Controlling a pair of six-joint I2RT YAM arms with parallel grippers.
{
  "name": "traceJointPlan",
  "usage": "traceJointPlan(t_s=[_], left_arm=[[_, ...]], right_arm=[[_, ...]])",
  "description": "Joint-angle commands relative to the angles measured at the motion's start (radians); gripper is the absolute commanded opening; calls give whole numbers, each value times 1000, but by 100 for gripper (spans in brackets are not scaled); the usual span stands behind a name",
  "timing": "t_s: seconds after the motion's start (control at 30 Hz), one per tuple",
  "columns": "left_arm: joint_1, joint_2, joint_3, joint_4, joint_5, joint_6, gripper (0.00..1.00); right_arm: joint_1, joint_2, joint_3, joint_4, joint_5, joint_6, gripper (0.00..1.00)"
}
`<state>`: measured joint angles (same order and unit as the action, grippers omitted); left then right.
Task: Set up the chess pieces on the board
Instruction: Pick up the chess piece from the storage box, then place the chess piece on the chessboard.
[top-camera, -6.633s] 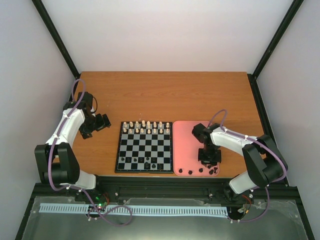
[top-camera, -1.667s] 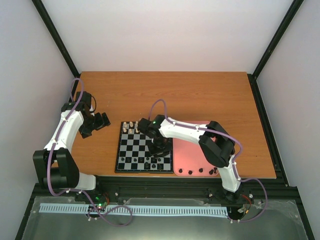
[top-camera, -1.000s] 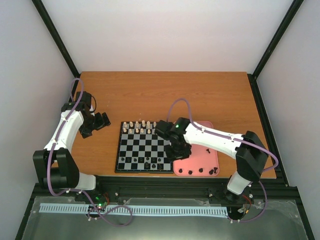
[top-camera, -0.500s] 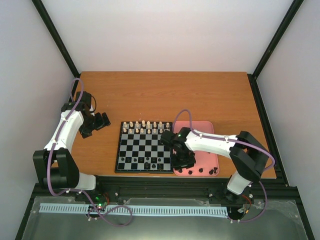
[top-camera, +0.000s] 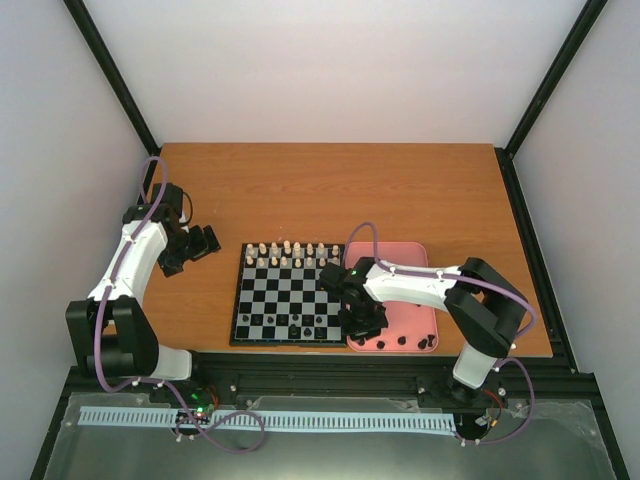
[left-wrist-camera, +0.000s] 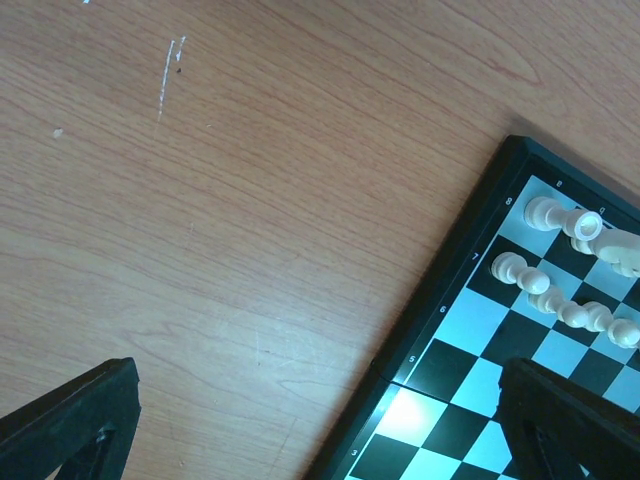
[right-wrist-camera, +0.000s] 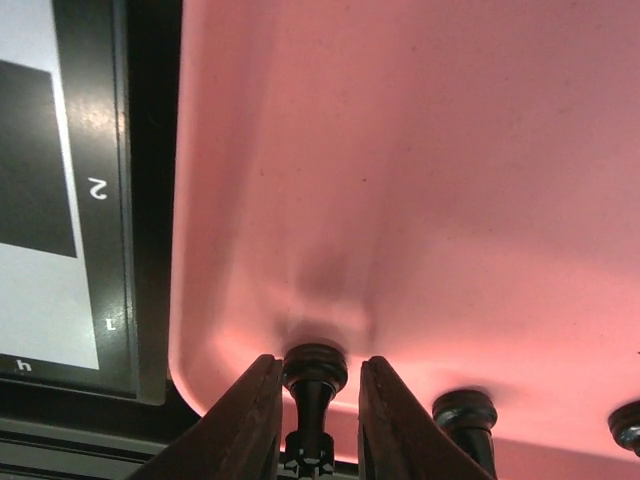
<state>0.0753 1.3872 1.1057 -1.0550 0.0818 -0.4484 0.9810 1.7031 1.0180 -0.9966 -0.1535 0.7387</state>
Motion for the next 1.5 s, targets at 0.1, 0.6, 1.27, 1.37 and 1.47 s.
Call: traceJointPlan(t_s=[0.1,0.6,1.27,1.37,1.47], left_arm=[[-7,-4,-4,5,-10,9,100],[-6,-17,-10,2,-2,10,100],[-6,-19,6,-5,-8,11,100],[-6,-18,5,-5,-7,11,100],[-6,-15,2,-2,-9,11,100]], right_arm=[[-7,1,-6,-7,-5,5,21],[-7,-26,104,-105,28,15,11],[-15,155,331,-92,37,-77,11],[-19,159,336,-92,36,-80,11],[-18,149,332,-92,18,-72,10]])
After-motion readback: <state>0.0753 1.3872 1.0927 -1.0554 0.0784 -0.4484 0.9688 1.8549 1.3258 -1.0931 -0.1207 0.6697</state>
